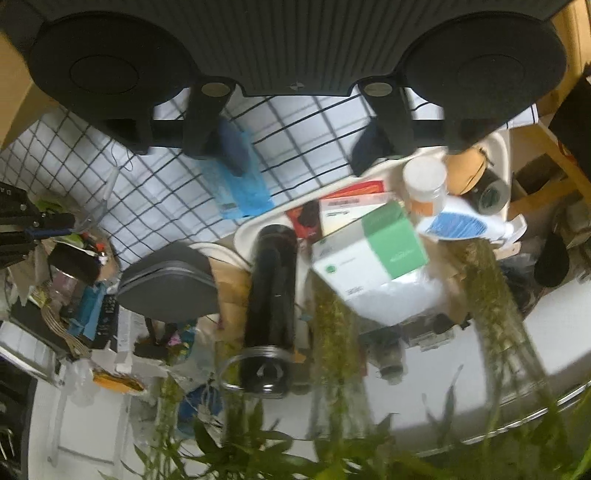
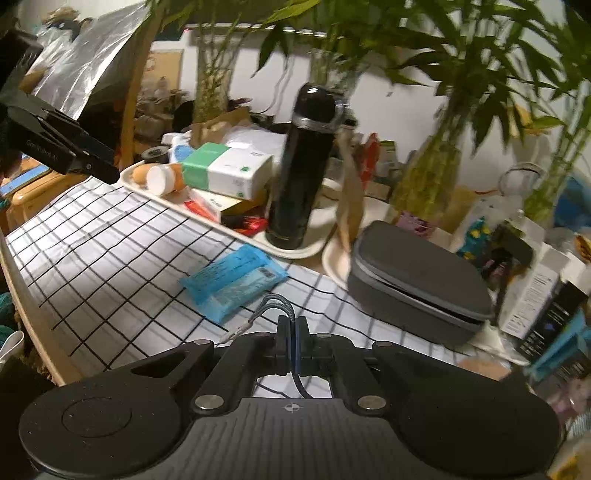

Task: Organize soft objects
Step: 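Grasp the blue packet with the left tool while right tool holds its cord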

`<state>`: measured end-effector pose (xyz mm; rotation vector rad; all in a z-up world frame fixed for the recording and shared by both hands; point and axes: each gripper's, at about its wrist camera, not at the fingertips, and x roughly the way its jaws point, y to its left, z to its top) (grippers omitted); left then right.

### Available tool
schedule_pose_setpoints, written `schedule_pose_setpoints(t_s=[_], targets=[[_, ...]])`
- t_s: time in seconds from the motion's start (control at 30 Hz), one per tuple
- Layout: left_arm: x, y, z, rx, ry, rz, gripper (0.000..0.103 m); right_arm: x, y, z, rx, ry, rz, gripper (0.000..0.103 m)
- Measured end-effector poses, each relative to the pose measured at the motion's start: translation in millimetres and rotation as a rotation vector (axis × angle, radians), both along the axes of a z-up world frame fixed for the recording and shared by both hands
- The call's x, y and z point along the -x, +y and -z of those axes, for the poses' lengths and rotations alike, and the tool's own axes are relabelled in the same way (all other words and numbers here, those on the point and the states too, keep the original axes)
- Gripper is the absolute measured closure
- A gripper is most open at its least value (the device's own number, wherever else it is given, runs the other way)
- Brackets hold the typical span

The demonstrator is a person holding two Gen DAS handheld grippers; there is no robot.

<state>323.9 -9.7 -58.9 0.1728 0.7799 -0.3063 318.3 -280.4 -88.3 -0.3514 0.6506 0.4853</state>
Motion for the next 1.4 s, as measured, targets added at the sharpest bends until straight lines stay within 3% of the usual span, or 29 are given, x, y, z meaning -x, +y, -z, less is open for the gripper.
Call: schedule_pose_setpoints(t_s=[0.2, 0.4, 0.63, 0.93, 1.3, 1.4], targets=[[-27.6, -39.8, 0.4, 0.000, 0.109, -0.003, 0.027, 10.7, -21.8, -10.7, -0.048, -0.019, 0.093, 0.099], [-65.8, -60.8, 31.9, 0.052, 0.278, -0.076, 0.027, 16.0, -31.6, -12.6, -0.084, -0.012, 0.137, 0.099], [-100.8, -74.9, 69.4, 0.020, 0.383, -0.125, 0.026, 12.2, -36.1, -14.4, -0.126, 0.005, 0.139, 0.099], [-123.9, -100.9, 104.6, -0.013, 0.471, -0.106, 0.025, 7.4, -36.7, -14.2, -0.122, 0.005, 0.141, 0.099], [-130.0, -116.3, 132.3, -0.069, 0.479, -0.095, 0.026, 6.4, -35.6, -12.9, -0.121, 0.021, 0.139, 0.099], [-126.1, -118.1, 131.6, -0.094, 0.461, -0.096, 0.032, 6.2, -34.6, -12.9, -0.114, 0.022, 0.136, 0.099]])
